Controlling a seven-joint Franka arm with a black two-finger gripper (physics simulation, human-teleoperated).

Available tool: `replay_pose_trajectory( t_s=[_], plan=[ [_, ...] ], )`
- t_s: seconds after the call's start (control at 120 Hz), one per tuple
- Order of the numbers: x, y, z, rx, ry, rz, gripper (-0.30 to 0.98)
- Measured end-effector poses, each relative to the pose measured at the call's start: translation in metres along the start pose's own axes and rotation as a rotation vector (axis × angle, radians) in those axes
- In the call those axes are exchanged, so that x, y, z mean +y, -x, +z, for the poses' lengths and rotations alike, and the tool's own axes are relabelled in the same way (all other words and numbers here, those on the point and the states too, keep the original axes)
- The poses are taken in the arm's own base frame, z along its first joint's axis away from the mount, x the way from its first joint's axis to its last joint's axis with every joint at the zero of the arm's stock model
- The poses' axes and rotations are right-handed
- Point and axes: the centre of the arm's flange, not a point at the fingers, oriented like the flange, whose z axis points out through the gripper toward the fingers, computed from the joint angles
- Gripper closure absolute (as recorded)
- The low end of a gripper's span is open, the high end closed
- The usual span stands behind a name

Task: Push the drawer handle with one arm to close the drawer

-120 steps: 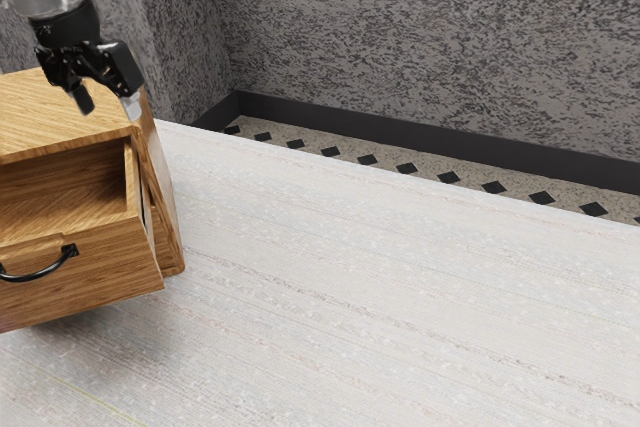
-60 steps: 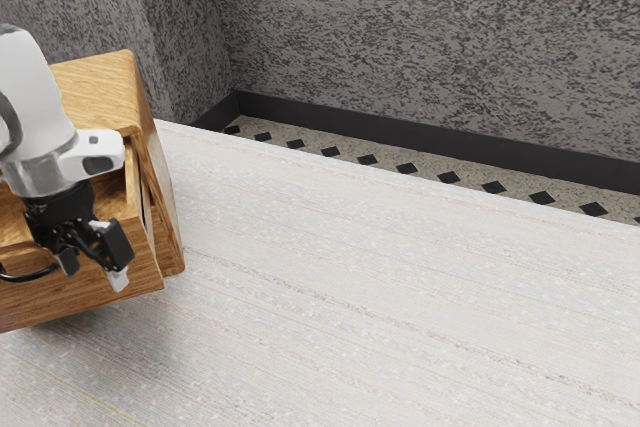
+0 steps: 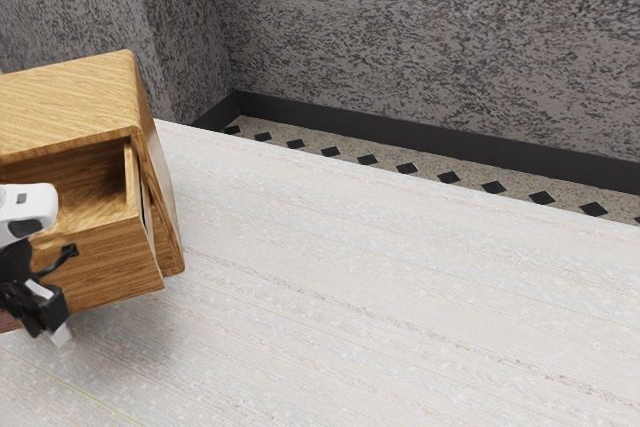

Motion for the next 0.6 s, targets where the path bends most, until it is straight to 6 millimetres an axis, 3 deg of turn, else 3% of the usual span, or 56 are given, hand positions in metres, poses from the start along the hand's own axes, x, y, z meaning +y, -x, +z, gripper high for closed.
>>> replay_pose_trajectory(
  t_s=[0.092,0.217,0.6],
  plan=[
    [-0.022,0.006,-0.002,-0.011,0.03,-0.192,0.6],
    [-0.022,0.009,-0.001,-0.025,0.02,-0.344,0.7],
    [-0.04,-0.012,-0.002,0.102,-0.147,-0.609,0.78]
  ],
)
